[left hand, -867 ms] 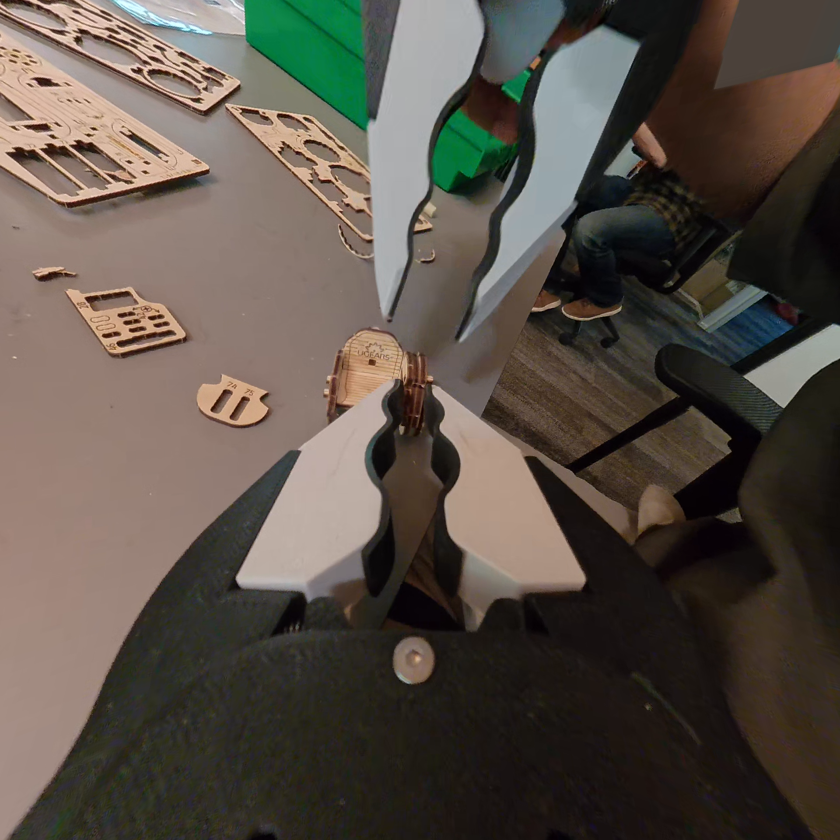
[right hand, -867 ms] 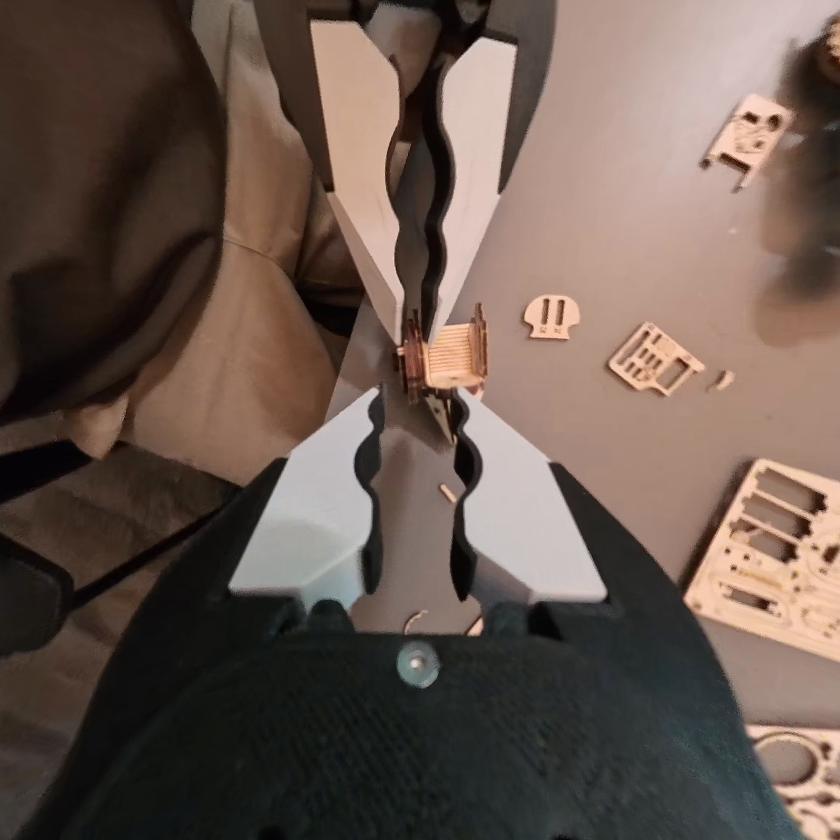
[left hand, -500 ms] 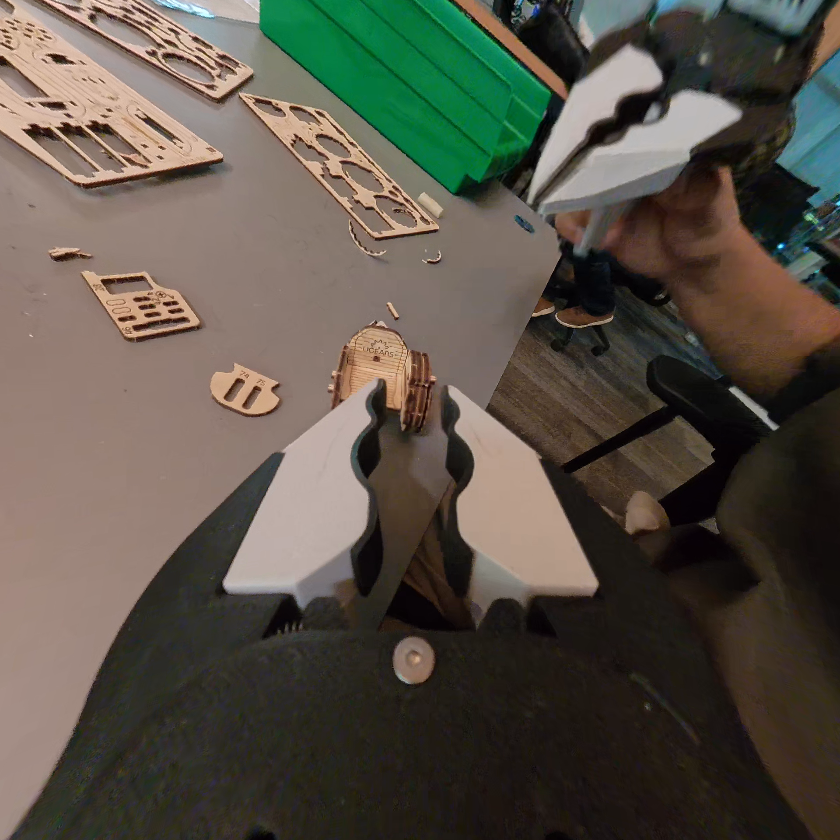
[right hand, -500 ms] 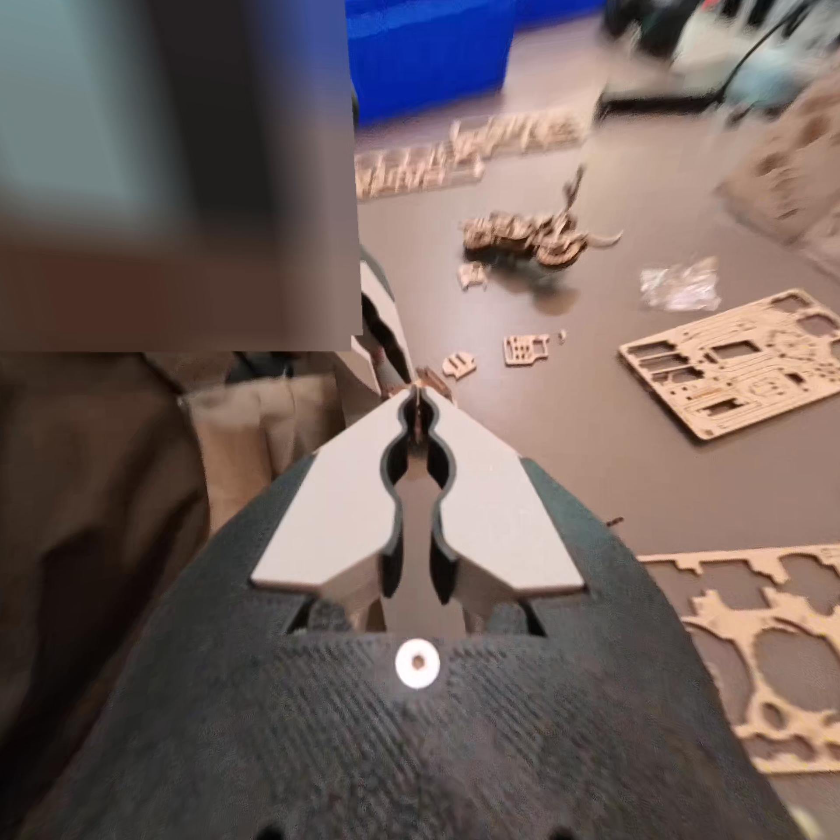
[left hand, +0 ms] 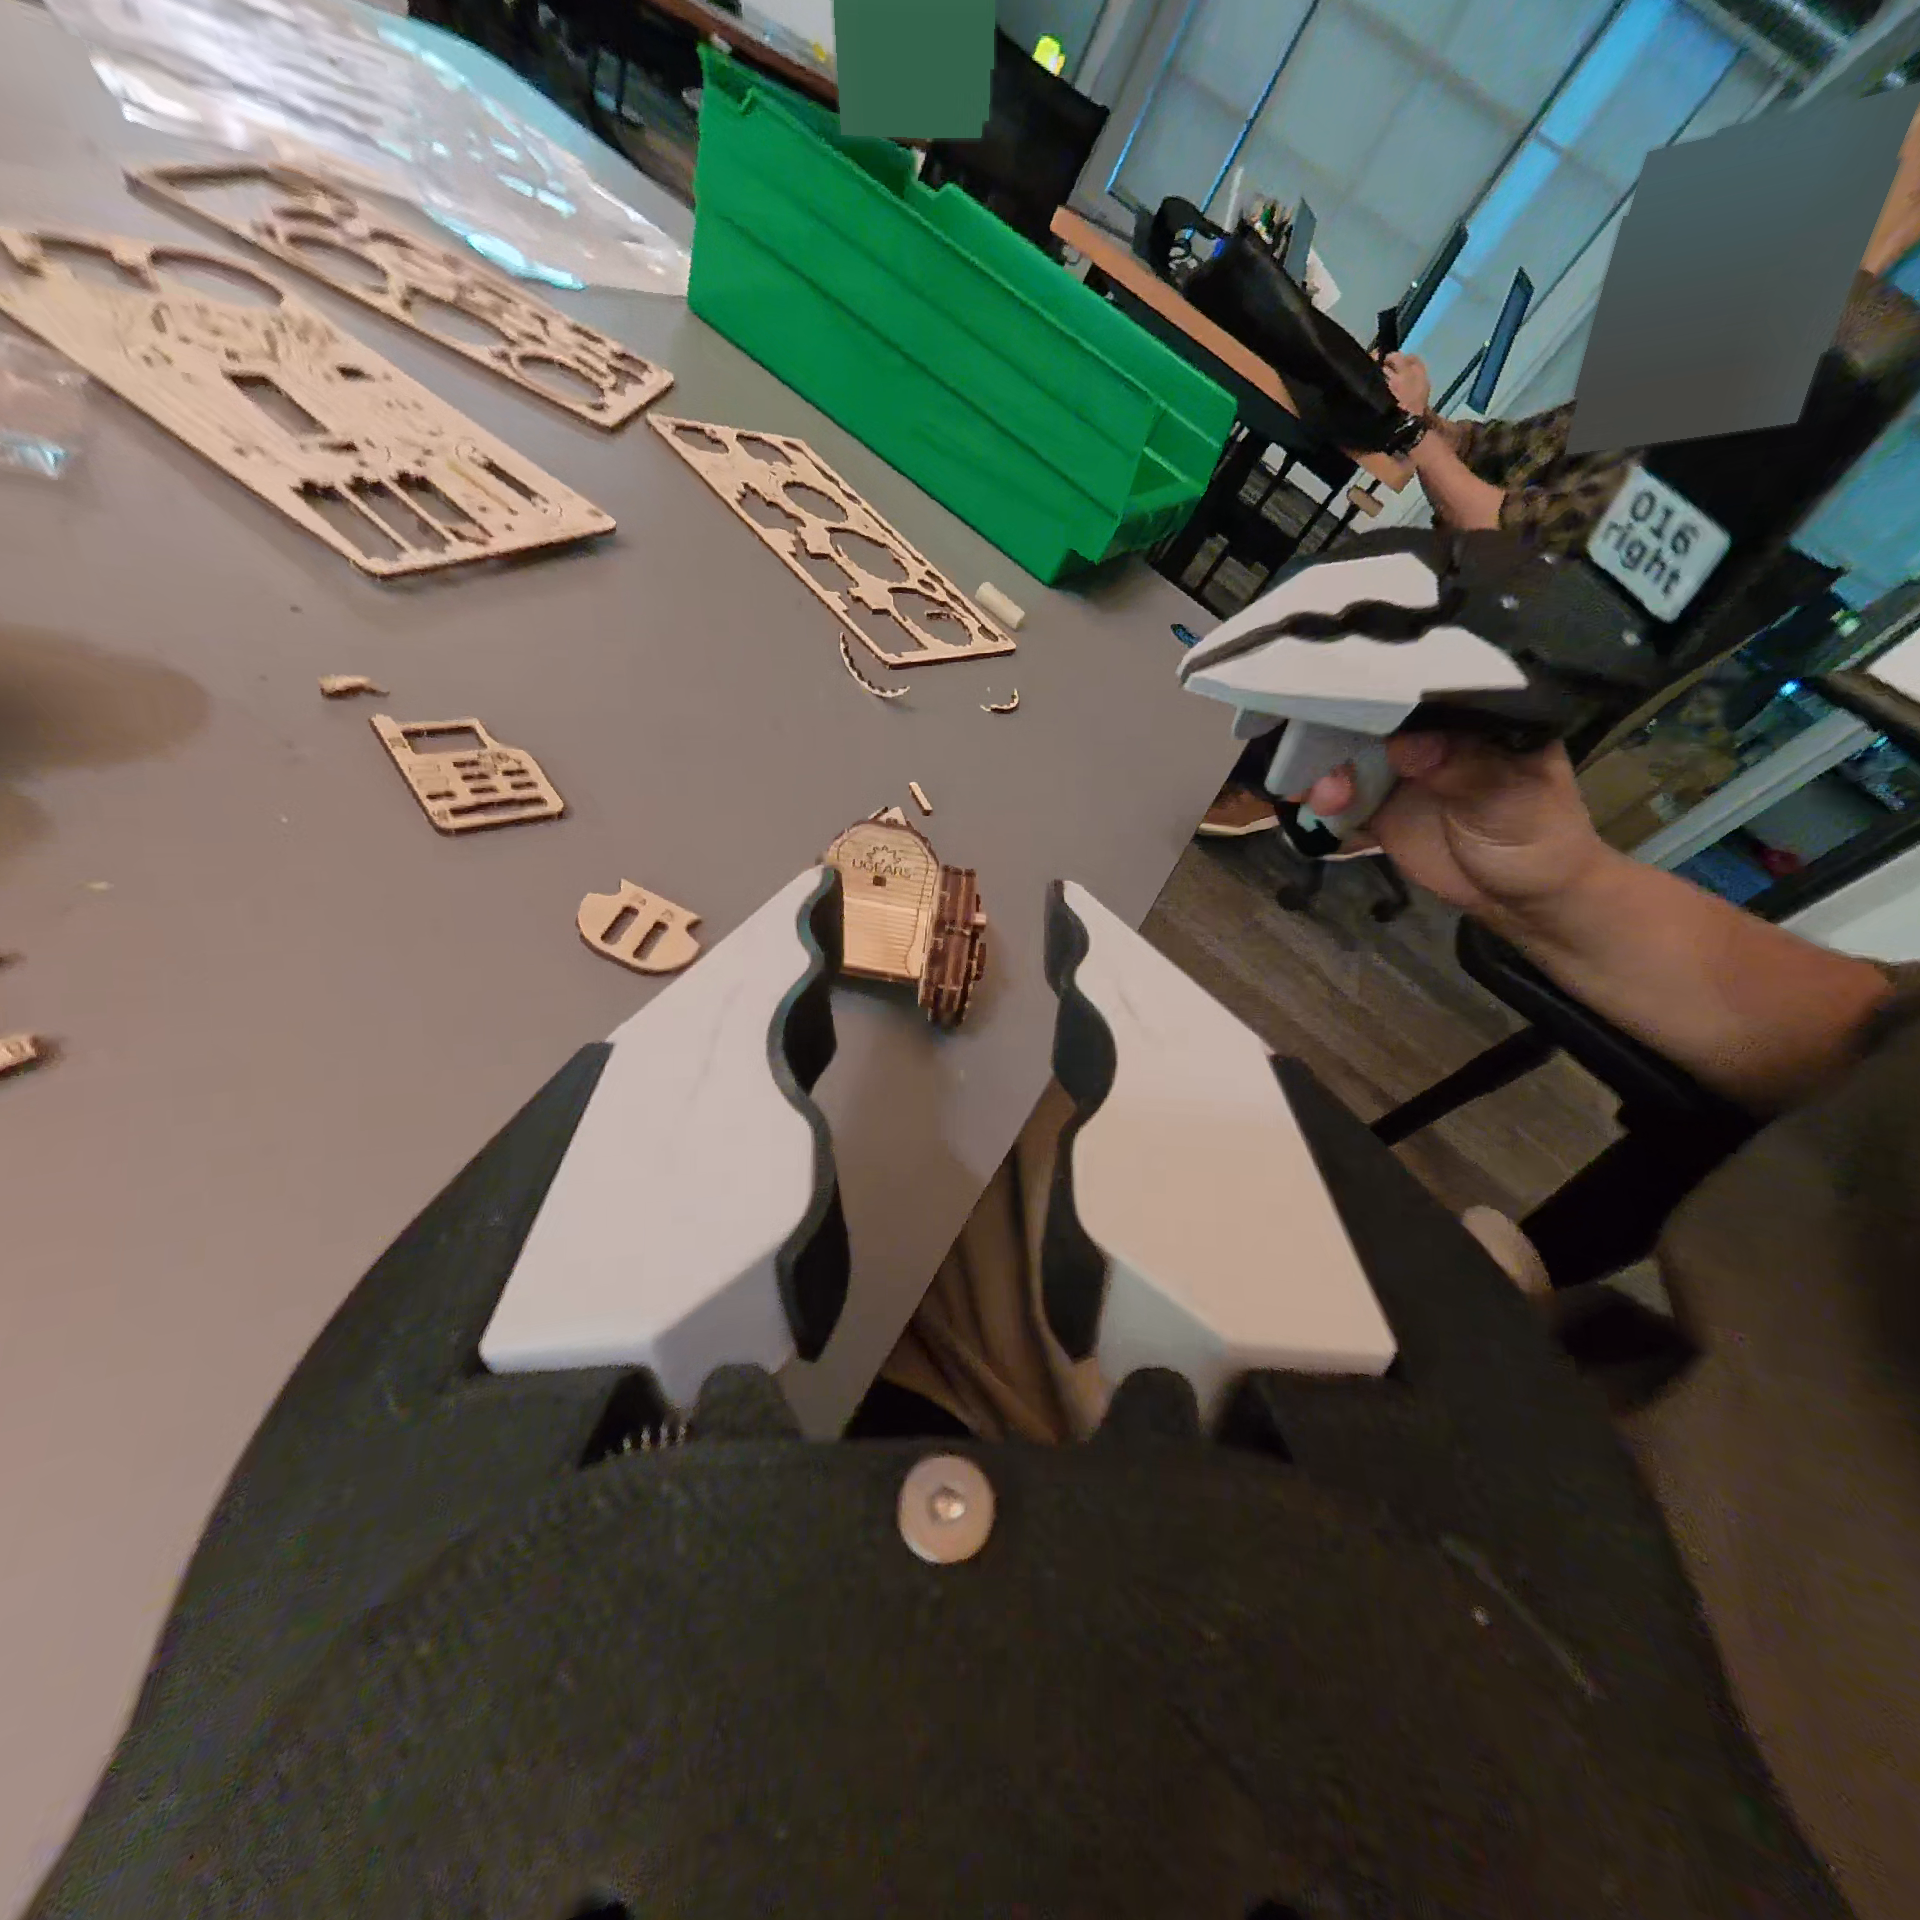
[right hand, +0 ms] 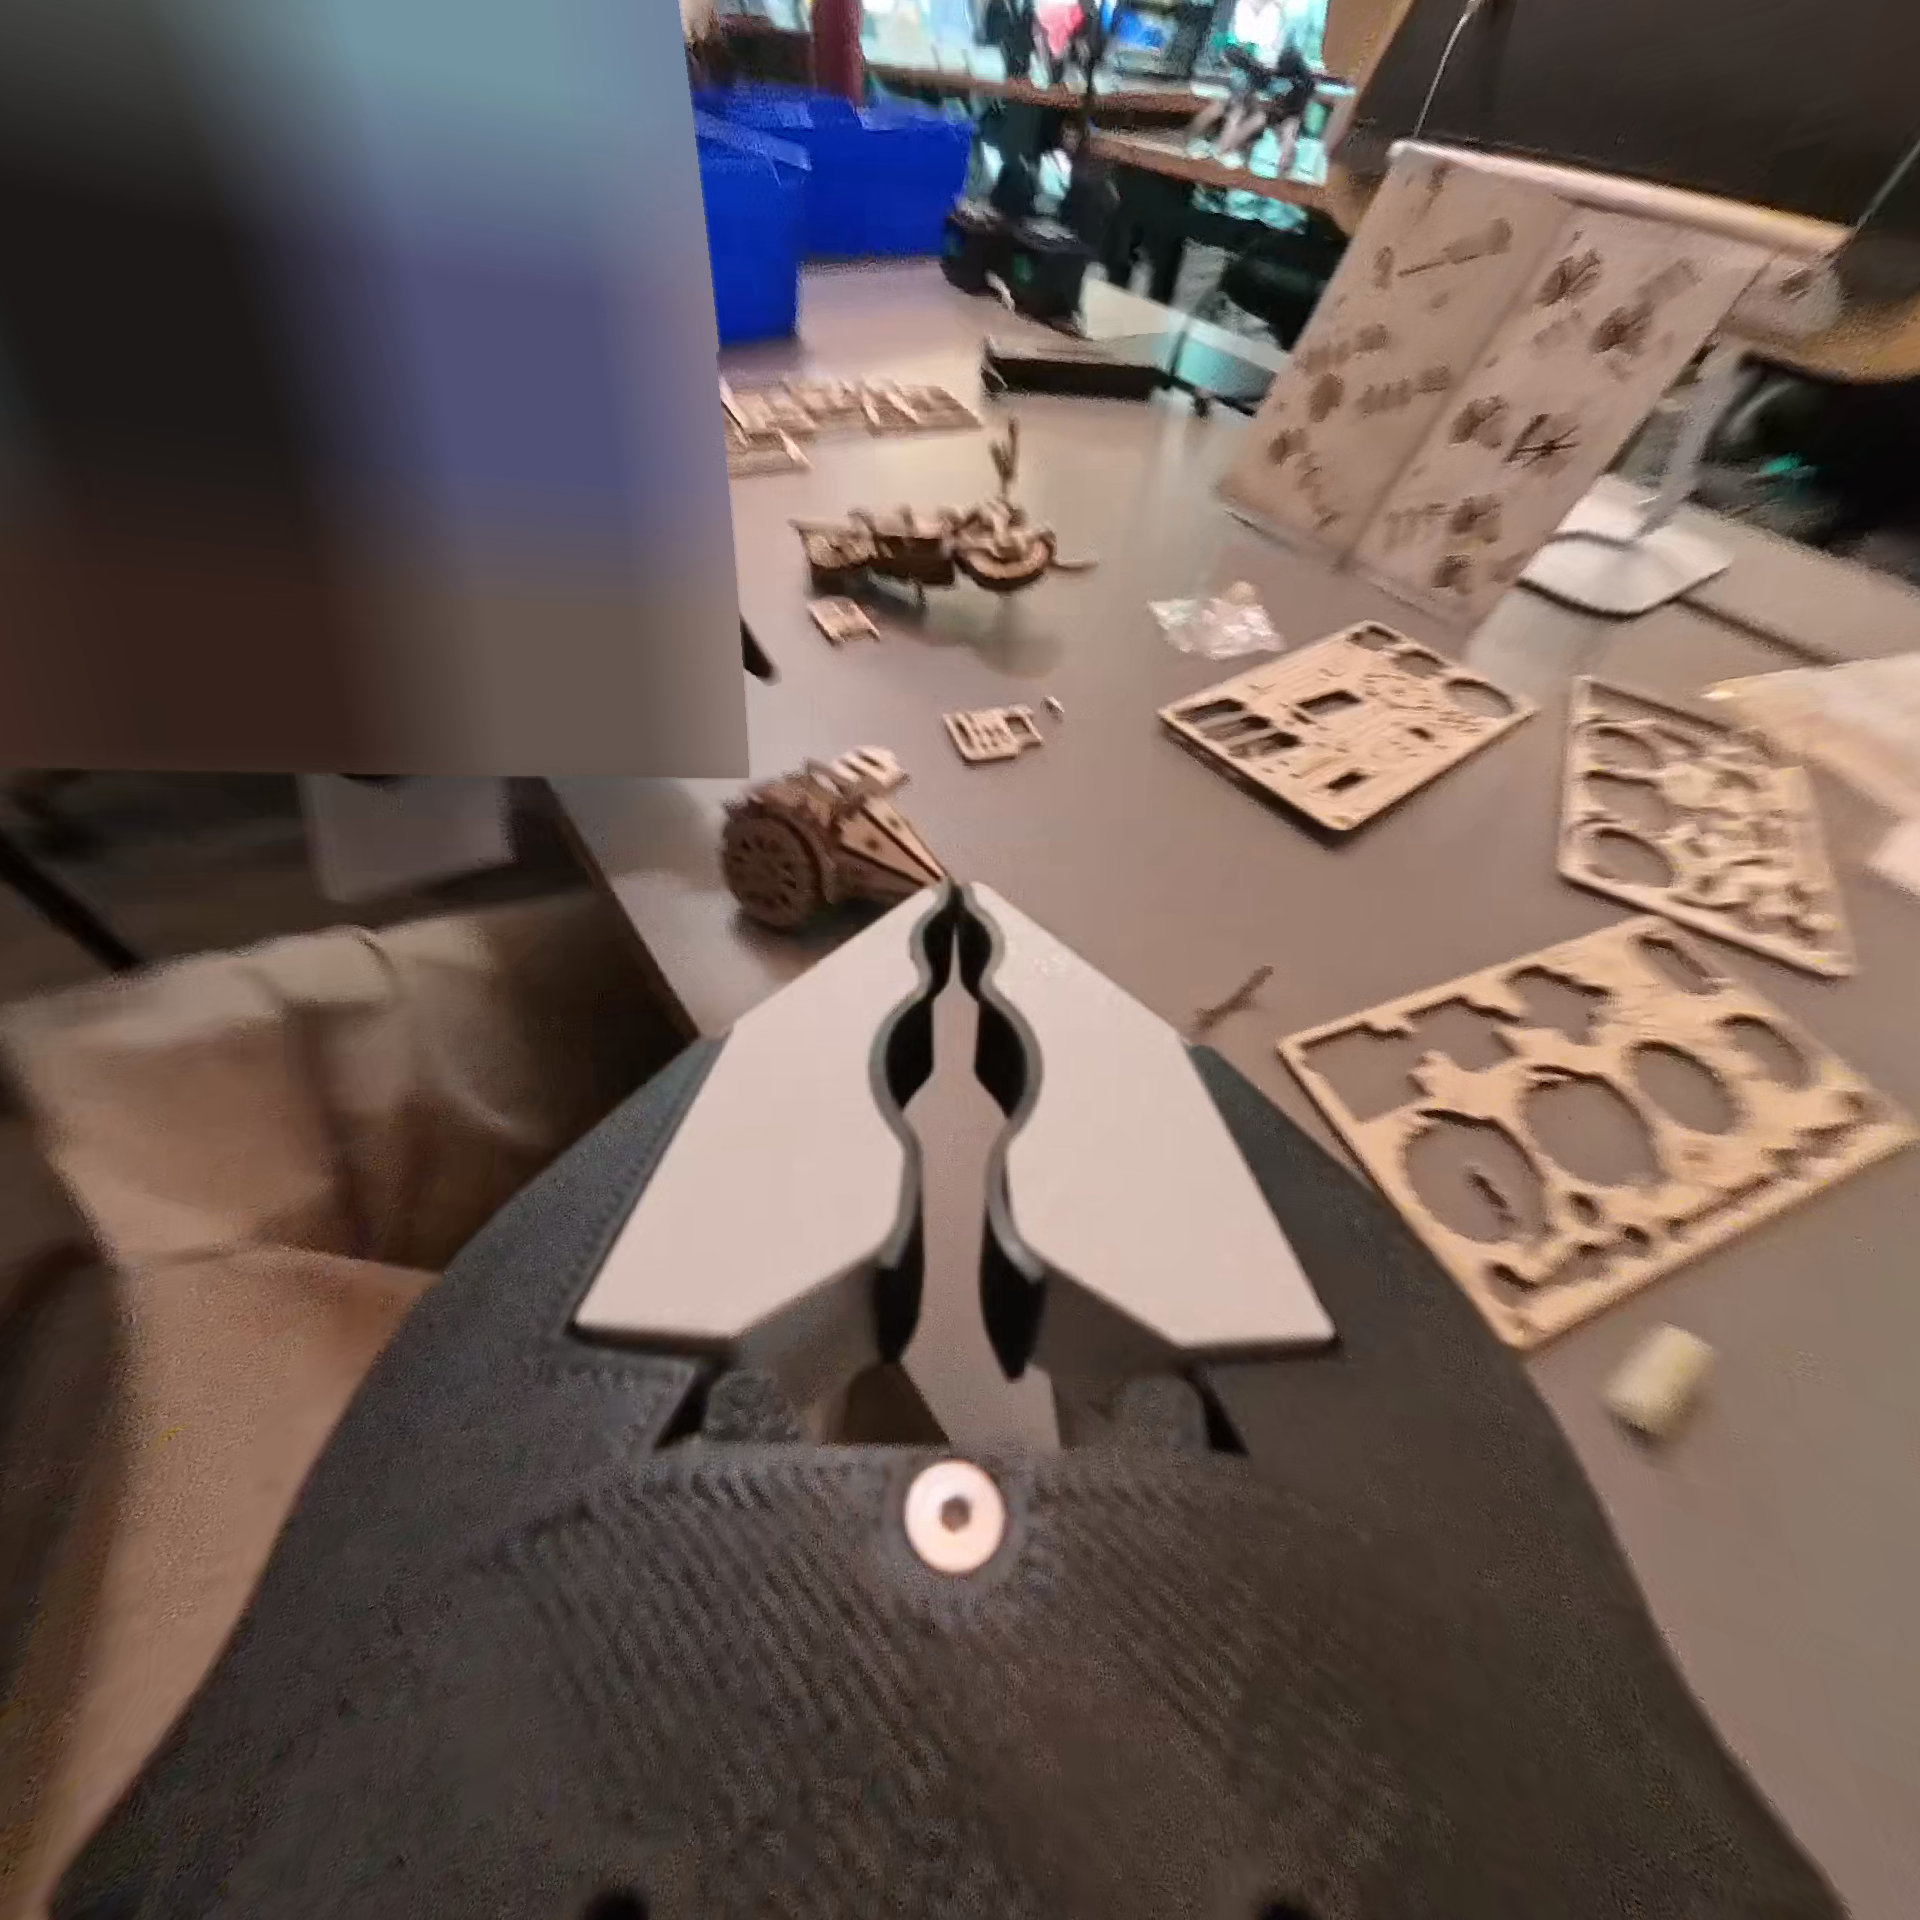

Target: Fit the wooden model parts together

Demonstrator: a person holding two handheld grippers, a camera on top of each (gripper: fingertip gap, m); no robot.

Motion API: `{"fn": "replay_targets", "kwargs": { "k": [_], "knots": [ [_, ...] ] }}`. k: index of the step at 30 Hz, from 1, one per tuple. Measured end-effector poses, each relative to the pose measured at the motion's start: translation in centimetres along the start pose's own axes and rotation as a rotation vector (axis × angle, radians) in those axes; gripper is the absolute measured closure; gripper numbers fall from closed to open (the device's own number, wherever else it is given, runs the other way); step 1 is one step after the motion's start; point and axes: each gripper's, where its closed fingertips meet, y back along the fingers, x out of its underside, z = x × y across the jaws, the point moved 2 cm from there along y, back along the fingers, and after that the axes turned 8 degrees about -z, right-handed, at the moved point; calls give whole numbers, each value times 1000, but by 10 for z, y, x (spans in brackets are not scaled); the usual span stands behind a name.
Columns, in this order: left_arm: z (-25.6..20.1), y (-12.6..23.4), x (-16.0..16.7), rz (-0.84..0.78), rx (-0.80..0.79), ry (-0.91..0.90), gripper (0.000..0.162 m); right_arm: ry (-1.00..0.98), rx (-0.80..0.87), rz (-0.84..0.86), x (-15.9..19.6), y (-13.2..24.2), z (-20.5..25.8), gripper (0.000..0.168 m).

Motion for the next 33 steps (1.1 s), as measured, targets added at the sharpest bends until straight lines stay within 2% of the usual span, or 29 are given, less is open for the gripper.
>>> {"fn": "replay_targets", "kwargs": {
  "k": [3, 7, 12, 14, 20, 25, 30, 33],
  "knots": [
    [-6, 2, 0, -11, 22, 48, 122, 93, 116, 5, 1, -3, -11, 168],
    [1, 4, -3, -36, -14, -49, 101, -143, 27, -55, 1, -18, -13, 168],
    [5, -1, -17, -109, 17, -17, 88, -178, -111, -176, -16, -34, -11, 168],
    [5, -5, -23, -108, 36, -18, 84, -170, -96, -211, -25, -41, -18, 168],
    [23, -14, -43, -111, -22, -203, 84, -31, 31, -193, -51, -67, -63, 168],
    [31, -22, -53, -145, 5, -131, 83, -89, 5, -168, -47, -90, -63, 168],
    [28, -21, -49, -146, 11, -118, 89, 45, 32, -105, -32, -87, -54, 168],
    [27, -21, -45, -133, 15, -106, 91, 48, 25, -113, -27, -84, -50, 168]
  ]
}}
